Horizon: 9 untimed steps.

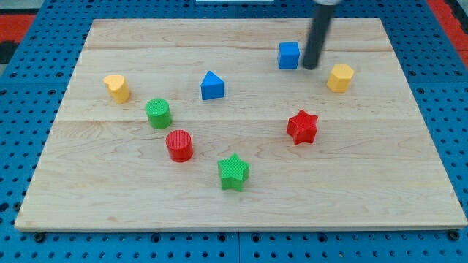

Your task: Place the yellow hexagon on top of the red star

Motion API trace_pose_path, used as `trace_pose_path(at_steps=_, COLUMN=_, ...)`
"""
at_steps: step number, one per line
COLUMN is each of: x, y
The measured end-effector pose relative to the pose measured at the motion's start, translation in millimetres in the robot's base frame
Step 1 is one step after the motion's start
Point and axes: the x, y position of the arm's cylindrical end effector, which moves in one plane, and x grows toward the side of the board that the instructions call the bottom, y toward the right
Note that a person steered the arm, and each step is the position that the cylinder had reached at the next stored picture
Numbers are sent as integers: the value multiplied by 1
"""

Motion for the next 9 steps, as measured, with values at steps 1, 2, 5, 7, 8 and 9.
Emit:
trace_pose_path(at_steps=1, x=-50, y=-22)
trace_pose_path(at_steps=2, x=-57, y=-28)
trace_pose_path(at_steps=5, x=-48, y=141)
trace_pose_path(at_steps=7, x=60, y=181)
trace_pose_path(at_steps=8, x=80, y=123)
trace_pose_path(at_steps=9, x=44, y=83)
